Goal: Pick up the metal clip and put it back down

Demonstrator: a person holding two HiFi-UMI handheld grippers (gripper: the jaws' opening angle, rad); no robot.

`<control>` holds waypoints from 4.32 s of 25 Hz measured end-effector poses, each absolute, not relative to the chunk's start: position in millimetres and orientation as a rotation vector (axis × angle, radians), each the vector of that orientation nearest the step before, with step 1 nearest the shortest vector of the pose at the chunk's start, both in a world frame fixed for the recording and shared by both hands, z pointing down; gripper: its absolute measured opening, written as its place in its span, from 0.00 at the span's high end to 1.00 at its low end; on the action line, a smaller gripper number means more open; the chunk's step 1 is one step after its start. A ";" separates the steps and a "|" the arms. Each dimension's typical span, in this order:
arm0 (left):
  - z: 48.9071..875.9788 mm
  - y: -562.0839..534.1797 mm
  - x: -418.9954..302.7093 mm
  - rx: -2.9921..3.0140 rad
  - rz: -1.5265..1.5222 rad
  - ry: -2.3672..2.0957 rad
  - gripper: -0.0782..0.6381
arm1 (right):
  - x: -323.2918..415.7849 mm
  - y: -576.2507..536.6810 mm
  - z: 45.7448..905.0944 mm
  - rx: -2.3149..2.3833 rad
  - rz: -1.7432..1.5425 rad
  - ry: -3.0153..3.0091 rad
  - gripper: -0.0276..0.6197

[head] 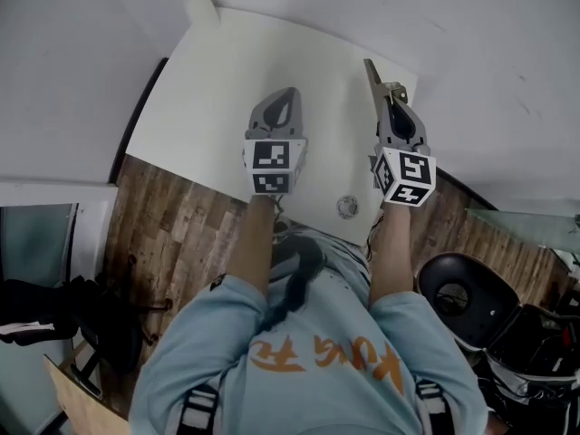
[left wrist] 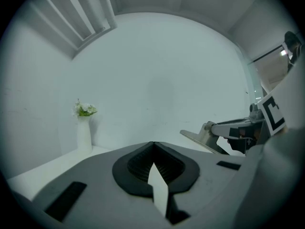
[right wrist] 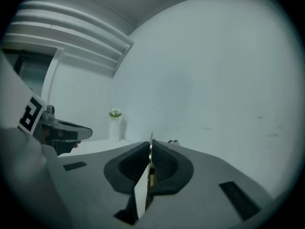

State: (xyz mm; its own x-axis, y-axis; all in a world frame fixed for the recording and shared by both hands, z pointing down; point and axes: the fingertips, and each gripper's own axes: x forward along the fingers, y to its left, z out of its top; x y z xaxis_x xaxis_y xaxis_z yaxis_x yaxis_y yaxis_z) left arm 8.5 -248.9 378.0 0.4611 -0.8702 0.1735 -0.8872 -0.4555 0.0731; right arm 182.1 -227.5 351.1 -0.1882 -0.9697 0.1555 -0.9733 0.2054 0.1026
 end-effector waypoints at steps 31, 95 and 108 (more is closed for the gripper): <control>477.5 -306.3 -135.4 2.134 0.235 -1.734 0.87 | -1.2 -360.5 478.3 1.342 0.404 -2.453 0.91; 324.5 -199.3 18.8 2.555 0.054 -1.632 0.87 | 189.2 -187.7 321.9 1.814 0.064 -2.369 0.94; 322.2 -200.5 60.9 2.570 0.068 -1.621 0.87 | 223.0 -182.4 320.2 1.839 0.025 -2.374 0.94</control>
